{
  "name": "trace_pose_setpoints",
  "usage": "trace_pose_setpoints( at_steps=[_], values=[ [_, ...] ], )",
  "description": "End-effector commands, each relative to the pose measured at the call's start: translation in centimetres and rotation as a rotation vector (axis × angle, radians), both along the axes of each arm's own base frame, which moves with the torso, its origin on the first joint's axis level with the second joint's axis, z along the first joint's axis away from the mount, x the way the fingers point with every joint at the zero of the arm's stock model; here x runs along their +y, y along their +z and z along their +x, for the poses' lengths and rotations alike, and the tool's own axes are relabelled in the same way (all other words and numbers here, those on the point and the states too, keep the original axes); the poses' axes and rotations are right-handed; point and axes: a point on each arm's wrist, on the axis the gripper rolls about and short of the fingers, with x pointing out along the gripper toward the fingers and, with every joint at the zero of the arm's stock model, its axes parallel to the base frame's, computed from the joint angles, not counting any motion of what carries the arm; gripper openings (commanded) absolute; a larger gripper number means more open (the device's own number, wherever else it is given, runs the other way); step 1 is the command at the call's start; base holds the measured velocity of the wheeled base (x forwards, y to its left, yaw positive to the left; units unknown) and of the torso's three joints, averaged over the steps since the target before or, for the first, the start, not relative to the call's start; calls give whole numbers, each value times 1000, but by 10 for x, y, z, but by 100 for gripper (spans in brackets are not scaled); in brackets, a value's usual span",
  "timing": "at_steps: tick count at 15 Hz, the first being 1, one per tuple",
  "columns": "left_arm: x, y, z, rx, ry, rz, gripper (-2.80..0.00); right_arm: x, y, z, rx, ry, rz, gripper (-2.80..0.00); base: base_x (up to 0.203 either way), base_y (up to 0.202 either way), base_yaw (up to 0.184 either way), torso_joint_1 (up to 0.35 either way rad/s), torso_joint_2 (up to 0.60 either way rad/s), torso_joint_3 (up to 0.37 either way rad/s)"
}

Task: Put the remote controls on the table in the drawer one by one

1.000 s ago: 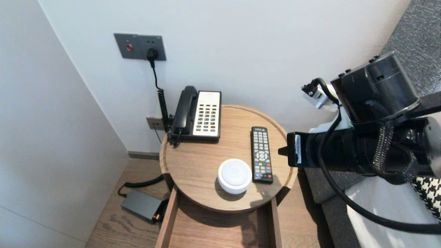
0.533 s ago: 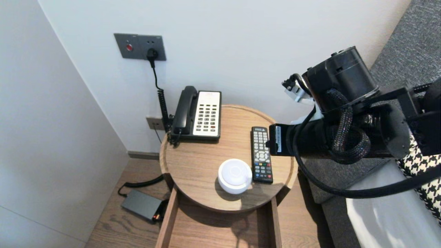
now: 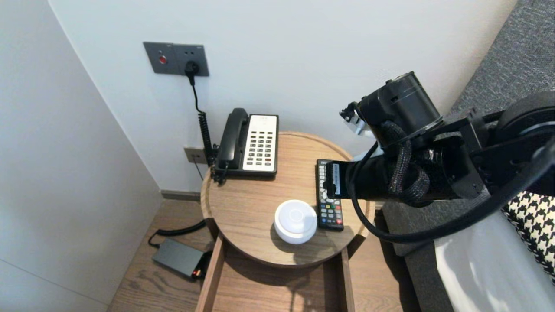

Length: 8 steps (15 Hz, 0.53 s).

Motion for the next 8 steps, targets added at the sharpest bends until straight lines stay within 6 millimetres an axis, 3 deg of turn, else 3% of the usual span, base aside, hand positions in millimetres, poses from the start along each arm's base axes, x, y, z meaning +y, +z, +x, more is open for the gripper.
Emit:
trace_pose_setpoints(
  at_steps=[1,8],
  values=[
    [0,-3,1,8,1,0,-280,5,-7,8,10,-21,-18,0,0,0,0,0,0,0],
    [0,-3,1,8,1,0,-280,10,-30,40,-9,-187,-117,0,0,0,0,0,0,0]
  ],
)
